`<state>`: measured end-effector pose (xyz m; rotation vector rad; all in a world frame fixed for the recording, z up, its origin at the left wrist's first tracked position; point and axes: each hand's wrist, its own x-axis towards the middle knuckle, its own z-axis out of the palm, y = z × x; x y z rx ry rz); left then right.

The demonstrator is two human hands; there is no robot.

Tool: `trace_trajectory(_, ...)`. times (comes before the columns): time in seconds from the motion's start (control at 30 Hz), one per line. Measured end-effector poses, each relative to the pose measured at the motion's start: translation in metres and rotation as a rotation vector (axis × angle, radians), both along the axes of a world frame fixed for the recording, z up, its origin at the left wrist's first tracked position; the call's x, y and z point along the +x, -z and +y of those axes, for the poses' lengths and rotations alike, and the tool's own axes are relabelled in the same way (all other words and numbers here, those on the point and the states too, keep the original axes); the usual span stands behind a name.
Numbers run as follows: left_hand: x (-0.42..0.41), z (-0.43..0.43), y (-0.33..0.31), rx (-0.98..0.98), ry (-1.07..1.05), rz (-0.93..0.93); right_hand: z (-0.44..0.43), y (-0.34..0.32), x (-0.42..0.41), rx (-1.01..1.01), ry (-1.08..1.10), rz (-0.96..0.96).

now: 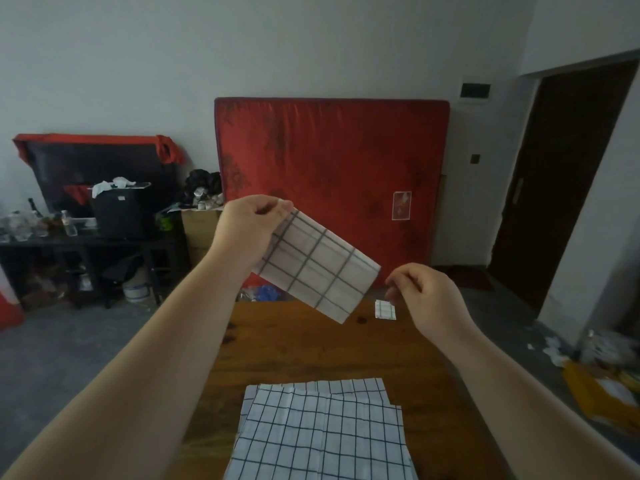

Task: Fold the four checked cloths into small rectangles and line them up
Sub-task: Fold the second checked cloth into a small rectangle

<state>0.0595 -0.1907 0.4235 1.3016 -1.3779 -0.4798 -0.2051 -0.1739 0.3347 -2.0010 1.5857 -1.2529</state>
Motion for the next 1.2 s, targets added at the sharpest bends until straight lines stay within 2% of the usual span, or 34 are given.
trace_trajectory(0.07,0.004,0.002,-0.002,-0.012,0.014,-0.021,-0.001,-0.002,-0.002,-0.026,0.022,-0.024)
trace_trajectory(0.17,-0.006,0.01,-0.002,0.022,0.081,-0.155,0.001,-0.01,0.006,-0.107,0.008,-0.071)
trace_trajectory(0.3,-0.03,0.014,0.011,0.056,0.175,-0.321,0.006,-0.024,0.032,-0.03,-0.159,-0.08)
trace_trajectory(0.37,-0.04,0.014,0.019,0.044,0.219,-0.315,0.006,-0.026,0.043,-0.007,-0.21,-0.051)
trace_trajectory(0.5,-0.043,0.015,0.025,0.015,0.231,-0.279,0.007,-0.022,0.048,-0.054,-0.175,-0.032)
trace_trajectory(0.73,-0.012,0.015,0.006,-0.012,0.067,-0.123,0.01,-0.003,0.03,0.008,-0.194,0.031)
trace_trajectory(0.87,0.009,0.012,0.003,-0.056,0.002,-0.022,0.009,0.011,0.013,0.07,-0.112,0.038)
trace_trajectory(1.0,0.001,0.014,0.007,-0.025,0.077,-0.125,0.007,0.006,0.009,-0.011,-0.061,-0.026)
trace_trajectory(1.1,-0.014,0.015,0.01,0.009,0.136,-0.203,0.01,-0.005,0.017,-0.003,-0.159,-0.056)
trace_trajectory(1.2,-0.024,0.016,0.012,0.015,0.189,-0.258,0.014,-0.013,0.029,0.058,-0.257,-0.005)
